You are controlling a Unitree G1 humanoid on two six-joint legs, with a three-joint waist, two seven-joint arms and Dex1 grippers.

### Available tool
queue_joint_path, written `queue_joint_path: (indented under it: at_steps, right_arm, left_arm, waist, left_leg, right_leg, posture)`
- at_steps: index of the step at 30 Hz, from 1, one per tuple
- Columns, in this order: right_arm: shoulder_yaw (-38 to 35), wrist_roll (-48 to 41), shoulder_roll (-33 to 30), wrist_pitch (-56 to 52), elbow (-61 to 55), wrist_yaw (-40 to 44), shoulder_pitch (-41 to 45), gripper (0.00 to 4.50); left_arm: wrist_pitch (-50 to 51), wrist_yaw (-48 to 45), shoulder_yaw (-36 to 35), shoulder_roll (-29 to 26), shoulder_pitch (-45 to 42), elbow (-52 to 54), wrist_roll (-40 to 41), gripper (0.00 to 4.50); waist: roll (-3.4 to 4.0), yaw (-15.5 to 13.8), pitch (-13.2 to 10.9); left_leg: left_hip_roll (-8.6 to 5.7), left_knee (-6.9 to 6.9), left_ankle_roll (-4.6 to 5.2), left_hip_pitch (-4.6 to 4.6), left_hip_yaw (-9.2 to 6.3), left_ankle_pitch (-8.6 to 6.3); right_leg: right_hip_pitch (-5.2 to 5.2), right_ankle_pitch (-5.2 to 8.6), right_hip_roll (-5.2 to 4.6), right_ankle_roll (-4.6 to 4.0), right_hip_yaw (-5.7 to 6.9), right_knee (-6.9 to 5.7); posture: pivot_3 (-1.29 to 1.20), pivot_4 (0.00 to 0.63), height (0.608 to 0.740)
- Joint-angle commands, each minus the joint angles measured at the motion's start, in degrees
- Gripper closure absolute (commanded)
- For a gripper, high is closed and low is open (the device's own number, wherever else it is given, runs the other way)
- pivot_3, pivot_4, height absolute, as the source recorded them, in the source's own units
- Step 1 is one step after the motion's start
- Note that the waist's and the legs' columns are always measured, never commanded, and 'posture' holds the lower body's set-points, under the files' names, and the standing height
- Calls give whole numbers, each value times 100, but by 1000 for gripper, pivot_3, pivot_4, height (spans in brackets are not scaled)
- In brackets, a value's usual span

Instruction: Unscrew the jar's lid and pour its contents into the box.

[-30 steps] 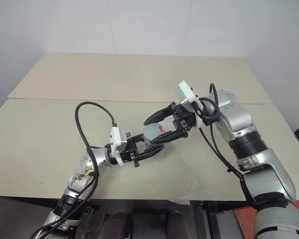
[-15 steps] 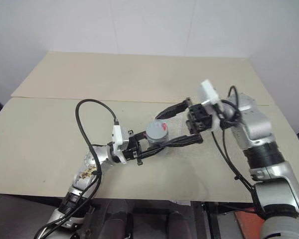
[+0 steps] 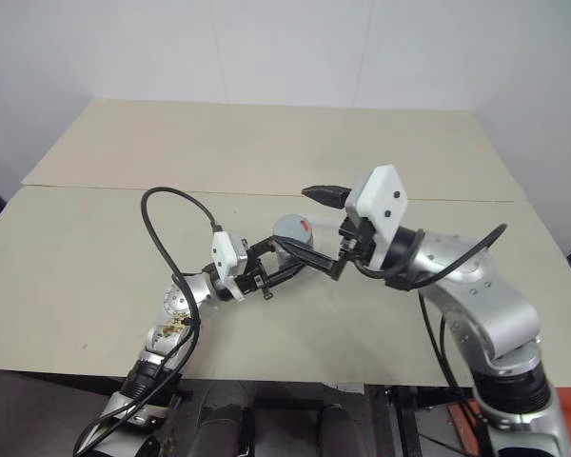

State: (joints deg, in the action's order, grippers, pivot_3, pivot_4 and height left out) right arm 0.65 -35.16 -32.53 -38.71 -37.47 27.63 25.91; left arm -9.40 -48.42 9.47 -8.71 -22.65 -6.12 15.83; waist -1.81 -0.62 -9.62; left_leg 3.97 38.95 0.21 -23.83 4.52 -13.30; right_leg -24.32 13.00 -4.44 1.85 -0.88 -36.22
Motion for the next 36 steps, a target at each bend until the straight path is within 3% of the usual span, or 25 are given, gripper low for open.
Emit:
queue_joint_path:
  at_steps: [1, 7, 14, 36]
  right_arm:
    - [147, 176, 205, -215, -431, -533, -64, 88]
    - [643, 772, 426, -204, -269, -846, -5, 88]
    - [742, 1101, 549, -119, -112, -772, -3, 88]
    - [-311, 804, 44, 87, -45, 14, -403, 88]
  left_arm:
    - [-168, -20, 1, 41, -147, 14, 5, 2549]
    - [-155, -29, 45, 60, -149, 54, 21, 2549]
    - [-123, -22, 26, 8, -47, 181, 76, 2549]
    - [11, -134, -241, -95, 67, 195, 533, 2549]
  waist:
    - [0, 3, 0]
    - [0, 12, 0]
    - [0, 13, 0]
    - [0, 14, 0]
  left_leg:
    - [0, -1, 0, 0, 0, 0]
    - [0, 0, 1, 0, 0, 0]
    - [0, 0, 1, 0, -1, 0]
    - [0, -1, 1, 0, -1, 0]
  right_leg:
    - [0, 0, 0, 0, 0, 2]
    - [1, 0, 0, 0, 0, 1]
    - [1, 0, 1, 0, 1, 3]
    - [1, 0, 1, 0, 1, 3]
  posture:
    - [0, 150, 740]
    - [0, 150, 740]
    - [0, 150, 740]
    - [0, 150, 740]
